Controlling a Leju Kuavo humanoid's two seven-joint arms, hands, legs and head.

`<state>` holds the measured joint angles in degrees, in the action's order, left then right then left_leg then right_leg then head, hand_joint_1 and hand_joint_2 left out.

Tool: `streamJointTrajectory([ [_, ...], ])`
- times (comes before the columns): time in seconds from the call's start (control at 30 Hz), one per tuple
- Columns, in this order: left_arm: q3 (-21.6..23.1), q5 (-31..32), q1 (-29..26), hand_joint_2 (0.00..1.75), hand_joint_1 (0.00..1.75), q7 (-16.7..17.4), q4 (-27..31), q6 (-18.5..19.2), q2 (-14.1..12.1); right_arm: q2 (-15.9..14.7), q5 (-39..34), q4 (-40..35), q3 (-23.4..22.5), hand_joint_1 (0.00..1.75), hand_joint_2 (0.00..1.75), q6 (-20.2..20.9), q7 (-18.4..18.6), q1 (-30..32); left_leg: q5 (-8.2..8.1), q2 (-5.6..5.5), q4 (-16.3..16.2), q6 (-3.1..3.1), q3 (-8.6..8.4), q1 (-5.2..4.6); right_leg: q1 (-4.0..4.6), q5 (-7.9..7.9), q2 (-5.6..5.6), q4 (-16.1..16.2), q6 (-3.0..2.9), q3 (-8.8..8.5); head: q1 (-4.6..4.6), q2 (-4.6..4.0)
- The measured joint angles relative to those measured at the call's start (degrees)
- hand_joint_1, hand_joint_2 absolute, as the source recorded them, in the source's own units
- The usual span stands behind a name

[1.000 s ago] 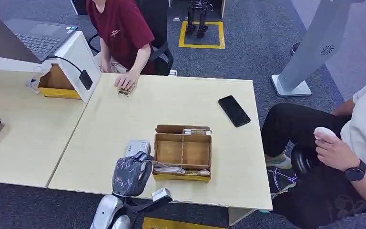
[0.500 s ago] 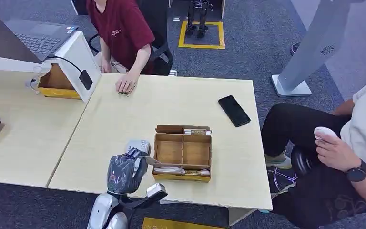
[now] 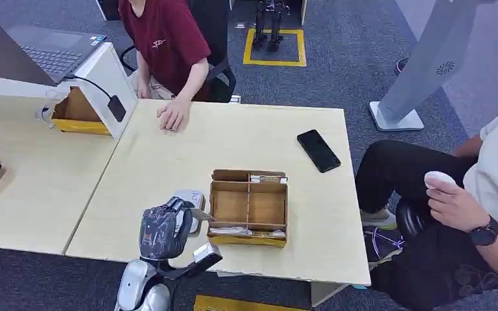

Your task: Pass the card to the sensor for recognition and then transmit it.

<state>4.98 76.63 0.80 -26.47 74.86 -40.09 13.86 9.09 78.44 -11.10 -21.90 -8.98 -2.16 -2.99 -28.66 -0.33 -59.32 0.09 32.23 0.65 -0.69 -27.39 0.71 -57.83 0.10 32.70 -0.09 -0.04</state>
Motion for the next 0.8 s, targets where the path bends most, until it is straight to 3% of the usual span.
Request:
streamJointTrajectory([
  [0.5, -0.9, 1.7, 1.8, 1.75, 1.75, 2.7, 0.1, 0.0, -0.9, 0.0, 0.2, 0.0, 0.0, 0.00, 1.75, 0.2, 0.0, 0.0, 0.00, 0.00, 0.0, 0.00, 0.00, 0.00, 0.00, 0.00, 0.00, 0.0, 0.00, 0.00, 0.00, 0.00],
  [0.8, -2.0, 4.7, 6.8, 1.75, 1.75, 9.4, -1.2, 0.0, -2.6, 0.0, 1.2, 0.0, 0.0, 0.00, 1.75, 0.6, 0.0, -0.1, 0.06, -0.01, 0.0, -0.04, 0.00, 0.00, 0.00, 0.05, -0.01, 0.0, -0.06, -0.01, 0.00, 0.00],
])
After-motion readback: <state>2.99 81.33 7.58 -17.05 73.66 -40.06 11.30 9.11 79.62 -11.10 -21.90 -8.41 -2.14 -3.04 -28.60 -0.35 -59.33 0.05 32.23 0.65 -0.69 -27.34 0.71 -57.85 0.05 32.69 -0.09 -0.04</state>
